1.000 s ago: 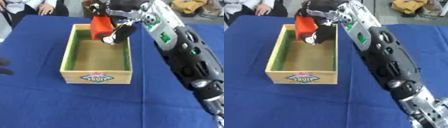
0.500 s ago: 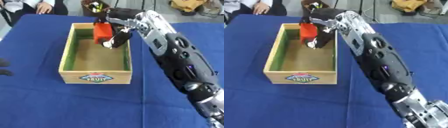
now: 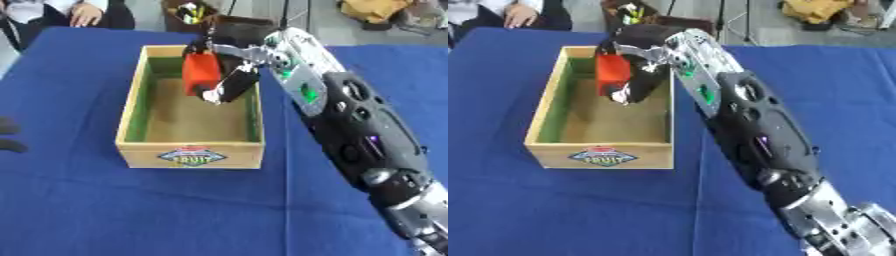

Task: Pick up objects on the table and place them in the box.

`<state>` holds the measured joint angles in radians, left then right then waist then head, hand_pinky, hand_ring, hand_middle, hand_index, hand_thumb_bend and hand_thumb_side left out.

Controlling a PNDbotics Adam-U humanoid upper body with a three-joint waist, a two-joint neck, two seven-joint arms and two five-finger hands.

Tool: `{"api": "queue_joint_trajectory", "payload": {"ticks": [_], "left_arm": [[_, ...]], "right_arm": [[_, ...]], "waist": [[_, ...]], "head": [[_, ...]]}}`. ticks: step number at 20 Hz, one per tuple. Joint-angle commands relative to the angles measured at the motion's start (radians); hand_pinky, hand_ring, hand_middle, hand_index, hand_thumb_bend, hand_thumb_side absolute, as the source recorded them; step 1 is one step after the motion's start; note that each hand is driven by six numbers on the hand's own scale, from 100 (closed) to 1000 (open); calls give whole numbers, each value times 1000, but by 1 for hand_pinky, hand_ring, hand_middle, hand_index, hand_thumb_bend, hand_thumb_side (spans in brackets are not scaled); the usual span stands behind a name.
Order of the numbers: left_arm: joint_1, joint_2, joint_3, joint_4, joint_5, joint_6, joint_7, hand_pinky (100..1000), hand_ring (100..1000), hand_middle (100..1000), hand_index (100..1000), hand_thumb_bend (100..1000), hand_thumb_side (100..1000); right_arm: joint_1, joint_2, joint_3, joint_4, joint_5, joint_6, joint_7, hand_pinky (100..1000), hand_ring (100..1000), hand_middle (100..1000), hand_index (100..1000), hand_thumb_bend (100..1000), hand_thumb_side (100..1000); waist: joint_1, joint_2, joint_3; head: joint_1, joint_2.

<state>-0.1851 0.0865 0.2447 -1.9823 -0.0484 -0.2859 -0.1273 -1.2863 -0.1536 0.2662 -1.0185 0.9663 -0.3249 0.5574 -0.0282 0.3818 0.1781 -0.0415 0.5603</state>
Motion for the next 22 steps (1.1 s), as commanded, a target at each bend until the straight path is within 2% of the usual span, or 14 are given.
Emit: {"api": "queue_joint_trajectory", "payload": {"ticks": [1, 2, 3, 7, 13, 15, 16, 17, 18, 19, 22], "left_arm": [[-8, 7, -2, -18, 1, 0, -4, 521, 658, 617, 873, 311, 782], [-8, 7, -2, -18, 1, 0, -4, 522, 658, 617, 873, 311, 782], [-8, 8, -2, -18, 1, 0, -4, 522, 658, 617, 873, 311, 782], [-8, 10, -2, -18, 2, 1, -4, 522, 658, 617, 873, 311, 782], [-6, 10, -2, -18, 2, 2, -5, 522, 659, 617, 873, 311, 782], [-5, 9, -2, -18, 3, 2, -5, 523, 659, 617, 873, 311, 783], [-4, 9, -2, -18, 2, 3, -5, 523, 659, 617, 873, 311, 783], [-4, 9, -2, -18, 2, 3, -5, 523, 659, 617, 874, 311, 783], [-4, 9, -2, -18, 3, 3, -5, 523, 659, 617, 874, 311, 783], [-4, 9, -1, -18, 3, 3, -5, 522, 659, 617, 873, 312, 783], [-3, 9, -2, -18, 3, 4, -6, 523, 659, 617, 873, 311, 783]], "right_arm": [[-35, -7, -3, -9, 34, 5, -4, 679, 536, 573, 664, 100, 510], [-37, -9, -3, -9, 49, 9, -3, 685, 548, 590, 681, 100, 514], [-39, -11, -1, -8, 64, 13, 1, 704, 599, 652, 739, 100, 521], [-47, -11, 6, 1, 127, 20, 37, 755, 741, 790, 806, 100, 559], [-47, 7, -4, 15, 220, -8, 82, 784, 820, 836, 837, 100, 581], [-45, 14, -10, 28, 239, -20, 89, 802, 861, 874, 861, 165, 602], [-44, 17, -12, 33, 245, -26, 94, 828, 910, 922, 913, 295, 625], [-44, 19, -13, 38, 248, -34, 103, 836, 920, 924, 925, 344, 630], [-43, 20, -15, 41, 249, -41, 110, 836, 920, 924, 925, 344, 630], [-44, 20, -17, 39, 251, -46, 117, 845, 928, 923, 949, 427, 633], [-44, 18, -23, 26, 258, -49, 114, 840, 919, 911, 940, 415, 636]], "waist": [[2, -21, 1], [1, -21, 1], [0, -22, 1], [-2, -26, 1], [-1, -29, 4], [0, -29, 5], [0, -30, 6], [0, -30, 7], [0, -30, 7], [0, -31, 7], [1, -33, 7]], "head": [[-2, -11], [-2, -11], [-3, -10], [-8, -9], [-15, -11], [-17, -12], [-17, -13], [-19, -14], [-19, -14], [-20, -15], [-20, -16]]}}
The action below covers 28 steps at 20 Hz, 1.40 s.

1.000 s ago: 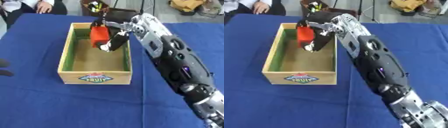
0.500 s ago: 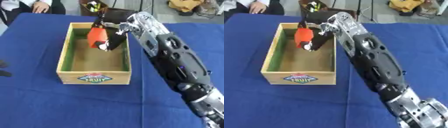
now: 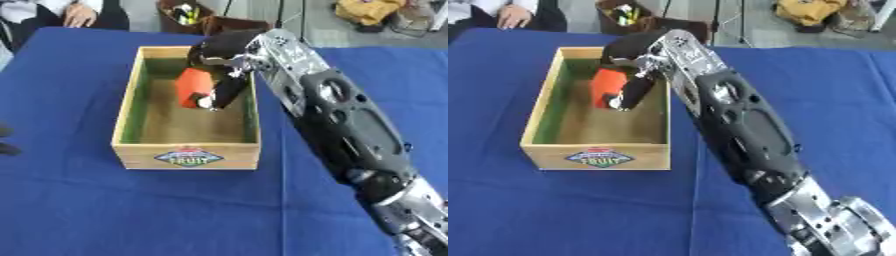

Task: Pick up objects on the table and place them in the box.

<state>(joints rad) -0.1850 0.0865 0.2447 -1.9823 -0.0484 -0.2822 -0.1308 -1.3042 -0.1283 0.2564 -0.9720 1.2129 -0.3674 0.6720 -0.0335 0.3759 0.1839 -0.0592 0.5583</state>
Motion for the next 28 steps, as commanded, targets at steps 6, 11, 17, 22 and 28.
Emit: {"api": "queue_joint_trajectory", "payload": {"ticks": [6, 11, 17, 22, 28], "left_arm": [[-2, 11, -2, -18, 4, 3, -6, 523, 659, 617, 874, 313, 785], [1, 11, -2, -18, 5, 3, -6, 522, 658, 617, 874, 315, 785], [6, 13, -2, -18, 5, 2, -7, 523, 659, 617, 872, 315, 788], [11, 15, -1, -18, 4, 0, -4, 524, 659, 618, 873, 317, 791], [18, 16, -2, -18, 3, -4, -2, 524, 659, 618, 873, 321, 794]], "right_arm": [[-27, -11, -13, -28, 27, -6, 7, 852, 938, 937, 991, 562, 610], [-26, -13, -21, -41, 34, 0, 6, 845, 923, 923, 971, 550, 623], [-20, -26, -27, -83, 1, 6, -15, 843, 907, 906, 959, 532, 666], [-7, -63, -29, -169, -74, 13, -33, 837, 882, 878, 943, 436, 769], [32, -125, -31, -315, -225, 66, -86, 826, 840, 838, 907, 179, 870]], "waist": [[7, -31, -2], [10, -35, -2], [16, -40, -8], [24, -46, -16], [36, -49, -29]], "head": [[-4, -16], [-6, -19], [-6, -13], [6, 9], [20, 22]]}}
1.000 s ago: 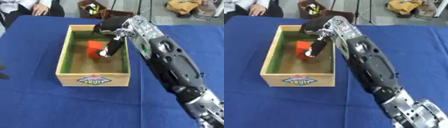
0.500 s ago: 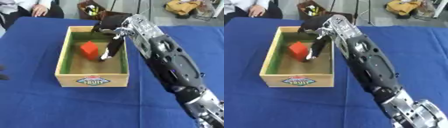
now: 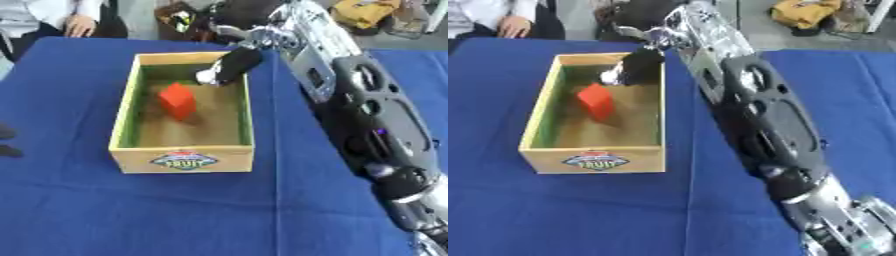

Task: Pick up objects on the table and place them in the box.

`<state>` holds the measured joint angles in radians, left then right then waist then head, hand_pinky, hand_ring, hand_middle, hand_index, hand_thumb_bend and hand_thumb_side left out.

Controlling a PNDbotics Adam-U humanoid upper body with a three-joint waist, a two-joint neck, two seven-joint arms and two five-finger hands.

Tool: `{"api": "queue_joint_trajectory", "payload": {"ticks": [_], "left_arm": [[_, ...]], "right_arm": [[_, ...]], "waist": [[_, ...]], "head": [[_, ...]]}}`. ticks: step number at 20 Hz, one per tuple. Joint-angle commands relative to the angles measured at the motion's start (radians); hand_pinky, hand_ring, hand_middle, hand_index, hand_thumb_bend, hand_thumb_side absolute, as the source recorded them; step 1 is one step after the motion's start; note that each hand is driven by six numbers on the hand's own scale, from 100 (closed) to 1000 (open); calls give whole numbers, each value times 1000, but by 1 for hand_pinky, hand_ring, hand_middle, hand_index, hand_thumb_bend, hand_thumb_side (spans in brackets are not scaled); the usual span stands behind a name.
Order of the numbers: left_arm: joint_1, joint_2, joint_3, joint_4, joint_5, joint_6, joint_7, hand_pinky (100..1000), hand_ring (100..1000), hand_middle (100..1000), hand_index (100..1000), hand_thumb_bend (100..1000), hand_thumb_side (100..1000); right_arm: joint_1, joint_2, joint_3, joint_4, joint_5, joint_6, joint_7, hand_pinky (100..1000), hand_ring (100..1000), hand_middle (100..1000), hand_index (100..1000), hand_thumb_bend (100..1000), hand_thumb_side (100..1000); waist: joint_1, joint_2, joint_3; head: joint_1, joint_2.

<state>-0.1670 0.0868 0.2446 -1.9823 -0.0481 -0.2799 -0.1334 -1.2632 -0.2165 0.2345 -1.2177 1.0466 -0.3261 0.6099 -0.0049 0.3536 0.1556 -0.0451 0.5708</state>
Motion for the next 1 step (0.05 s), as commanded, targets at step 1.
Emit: {"api": "queue_joint_trajectory", "payload": {"ticks": [1], "left_arm": [[1, 15, -2, -18, 2, -7, 0, 524, 660, 618, 873, 321, 794]], "right_arm": [[0, -46, -10, -87, -80, 39, -30, 827, 837, 834, 903, 171, 873]], "waist": [[9, -27, -2]], "head": [[7, 10]]}}
